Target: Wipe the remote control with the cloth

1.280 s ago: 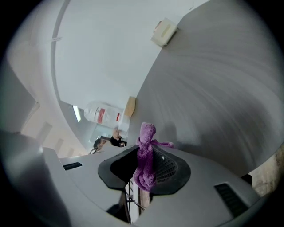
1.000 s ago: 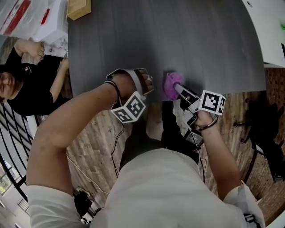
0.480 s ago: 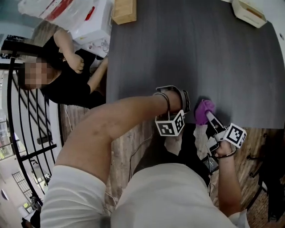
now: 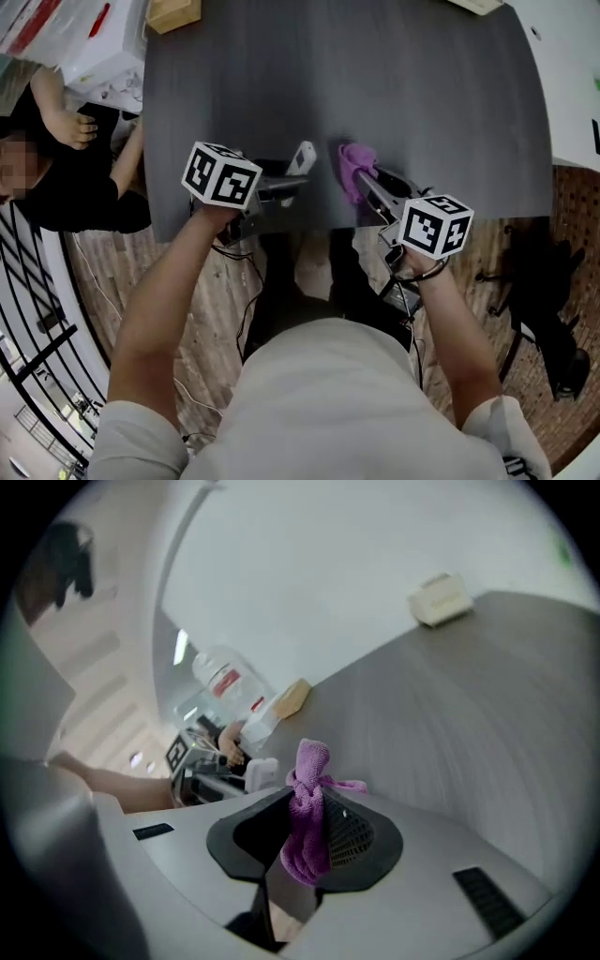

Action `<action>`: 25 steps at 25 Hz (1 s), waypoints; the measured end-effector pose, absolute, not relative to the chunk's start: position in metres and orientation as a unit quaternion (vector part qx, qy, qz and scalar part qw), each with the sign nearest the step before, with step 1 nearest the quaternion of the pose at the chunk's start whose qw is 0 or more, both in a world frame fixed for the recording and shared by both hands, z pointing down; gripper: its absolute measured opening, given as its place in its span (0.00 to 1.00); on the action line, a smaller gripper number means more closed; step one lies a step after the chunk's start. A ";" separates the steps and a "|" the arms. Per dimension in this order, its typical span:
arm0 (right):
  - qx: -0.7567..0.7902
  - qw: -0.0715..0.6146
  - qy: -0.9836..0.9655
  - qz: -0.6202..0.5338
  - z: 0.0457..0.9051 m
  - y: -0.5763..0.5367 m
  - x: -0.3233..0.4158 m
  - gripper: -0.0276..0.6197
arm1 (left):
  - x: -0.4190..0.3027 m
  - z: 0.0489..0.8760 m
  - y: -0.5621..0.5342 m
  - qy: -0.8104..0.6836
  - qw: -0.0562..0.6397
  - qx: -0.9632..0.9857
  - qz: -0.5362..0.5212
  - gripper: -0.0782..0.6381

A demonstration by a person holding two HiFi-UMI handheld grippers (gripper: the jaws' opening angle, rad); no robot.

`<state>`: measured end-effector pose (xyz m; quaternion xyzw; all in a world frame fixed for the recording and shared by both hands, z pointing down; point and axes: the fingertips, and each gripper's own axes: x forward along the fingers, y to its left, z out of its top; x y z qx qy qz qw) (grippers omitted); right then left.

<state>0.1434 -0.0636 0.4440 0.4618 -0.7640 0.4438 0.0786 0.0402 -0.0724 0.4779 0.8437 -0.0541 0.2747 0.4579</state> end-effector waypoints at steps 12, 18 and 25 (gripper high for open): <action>0.327 0.164 -0.907 0.208 0.375 -0.115 0.019 0.18 | 0.021 0.411 -0.077 -0.017 0.673 0.729 -0.123 0.45; 0.268 0.137 -0.914 0.272 0.380 -0.095 0.020 0.18 | 0.005 0.397 -0.081 0.001 0.669 0.723 -0.170 0.45; 0.226 0.234 -0.932 0.162 0.367 -0.065 0.015 0.18 | -0.011 0.406 -0.093 -0.049 0.684 0.702 -0.192 0.44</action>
